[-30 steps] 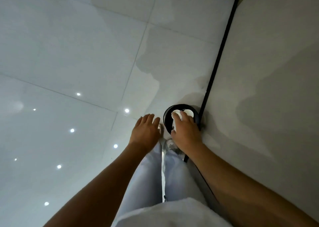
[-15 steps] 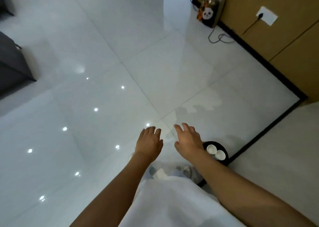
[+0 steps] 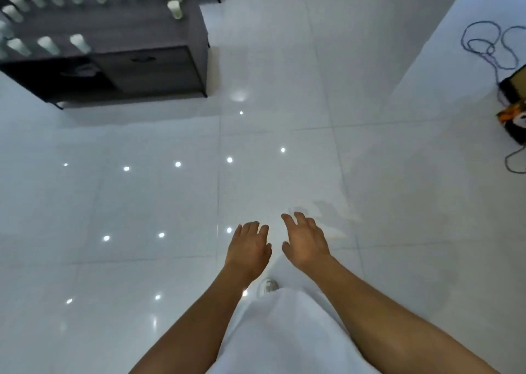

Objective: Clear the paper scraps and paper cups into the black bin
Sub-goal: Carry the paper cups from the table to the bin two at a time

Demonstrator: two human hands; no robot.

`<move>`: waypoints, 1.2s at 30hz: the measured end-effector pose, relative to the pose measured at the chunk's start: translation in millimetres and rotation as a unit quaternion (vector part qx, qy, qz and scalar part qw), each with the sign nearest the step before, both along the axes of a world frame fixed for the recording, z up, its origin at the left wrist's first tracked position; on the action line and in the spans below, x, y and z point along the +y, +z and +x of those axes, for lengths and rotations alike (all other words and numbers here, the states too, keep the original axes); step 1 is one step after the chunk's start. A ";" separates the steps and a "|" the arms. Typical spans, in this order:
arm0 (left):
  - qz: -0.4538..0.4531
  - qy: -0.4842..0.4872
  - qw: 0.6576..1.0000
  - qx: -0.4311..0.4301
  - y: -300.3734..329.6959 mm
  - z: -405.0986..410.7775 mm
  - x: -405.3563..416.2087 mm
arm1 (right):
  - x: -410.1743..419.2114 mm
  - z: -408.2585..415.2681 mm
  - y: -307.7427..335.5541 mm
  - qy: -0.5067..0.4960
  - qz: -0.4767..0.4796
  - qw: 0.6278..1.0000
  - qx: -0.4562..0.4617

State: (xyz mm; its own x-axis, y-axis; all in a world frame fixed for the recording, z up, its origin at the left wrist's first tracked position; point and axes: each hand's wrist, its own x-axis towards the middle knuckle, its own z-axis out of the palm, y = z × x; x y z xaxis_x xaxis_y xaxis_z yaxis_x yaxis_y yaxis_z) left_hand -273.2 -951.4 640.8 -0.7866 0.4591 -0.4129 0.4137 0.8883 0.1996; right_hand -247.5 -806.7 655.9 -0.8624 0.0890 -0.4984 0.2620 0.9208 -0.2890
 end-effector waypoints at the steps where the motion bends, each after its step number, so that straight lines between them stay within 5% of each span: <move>1: -0.001 0.021 1.000 0.002 0.8 -10.1 -14.6 | -12.7 -15.3 1.2 0.021 -0.002 1.000 0.002; 17: 0.017 0.253 0.967 0.021 9.5 -268.2 -118.6 | -96.9 -332.7 2.6 0.212 -0.013 0.977 0.024; 36: 0.013 0.347 0.938 0.016 13.6 -590.6 -269.3 | -246.8 -688.2 0.8 0.285 -0.008 0.958 0.003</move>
State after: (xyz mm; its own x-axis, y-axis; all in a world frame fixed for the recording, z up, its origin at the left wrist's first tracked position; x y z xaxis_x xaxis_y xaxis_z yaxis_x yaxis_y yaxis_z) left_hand -863.8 -1220.6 654.3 -0.9110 -0.1587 -0.3807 -0.2567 0.9407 0.2219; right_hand -935.8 -1053.5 656.7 -0.7714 -0.4056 -0.4903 -0.2844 0.9090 -0.3046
